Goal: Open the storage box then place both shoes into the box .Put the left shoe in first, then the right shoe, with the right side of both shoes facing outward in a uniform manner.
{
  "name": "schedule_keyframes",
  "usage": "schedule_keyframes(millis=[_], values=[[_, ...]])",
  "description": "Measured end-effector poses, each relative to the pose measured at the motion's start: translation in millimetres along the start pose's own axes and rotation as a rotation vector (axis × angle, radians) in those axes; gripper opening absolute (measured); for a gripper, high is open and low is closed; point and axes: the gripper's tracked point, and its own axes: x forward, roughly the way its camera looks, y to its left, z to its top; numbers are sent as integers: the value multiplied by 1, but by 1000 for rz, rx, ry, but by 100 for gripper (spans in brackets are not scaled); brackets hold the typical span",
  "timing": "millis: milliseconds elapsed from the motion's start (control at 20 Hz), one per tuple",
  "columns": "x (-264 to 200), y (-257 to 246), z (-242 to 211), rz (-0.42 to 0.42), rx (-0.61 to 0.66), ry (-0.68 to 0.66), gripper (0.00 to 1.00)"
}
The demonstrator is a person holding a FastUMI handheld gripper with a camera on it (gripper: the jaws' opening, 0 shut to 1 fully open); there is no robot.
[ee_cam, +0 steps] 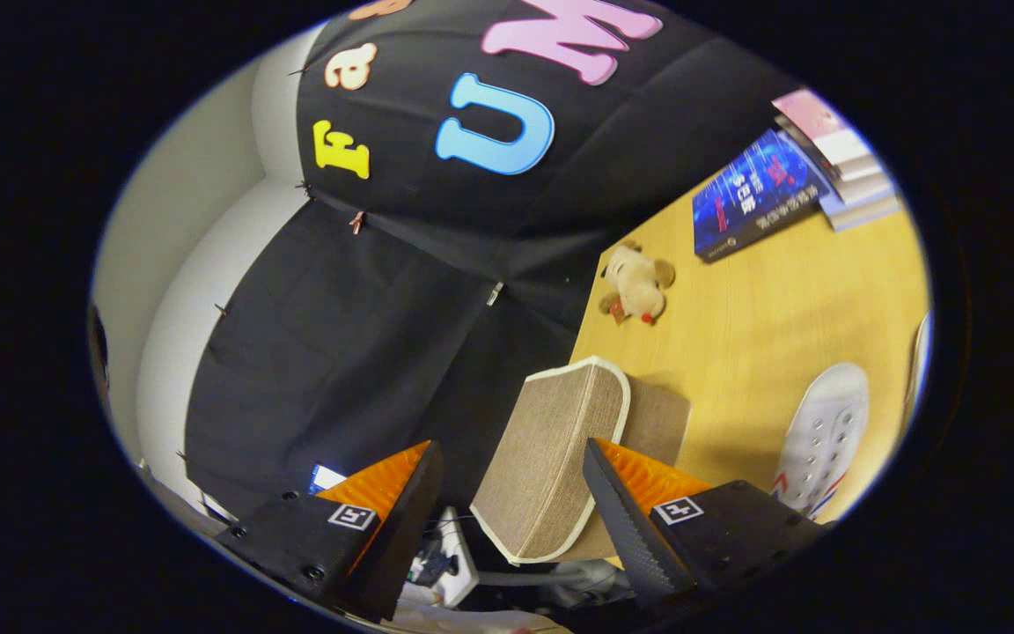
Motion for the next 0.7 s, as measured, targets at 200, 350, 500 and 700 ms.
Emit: schedule_keyframes(millis=[200, 350, 500, 700], values=[[28, -36, -34, 42, 163, 96, 98], [49, -53, -60, 39, 234, 187, 98], [63, -67, -80, 43, 287, 243, 98], [68, -56, -85, 148, 380, 241, 98]])
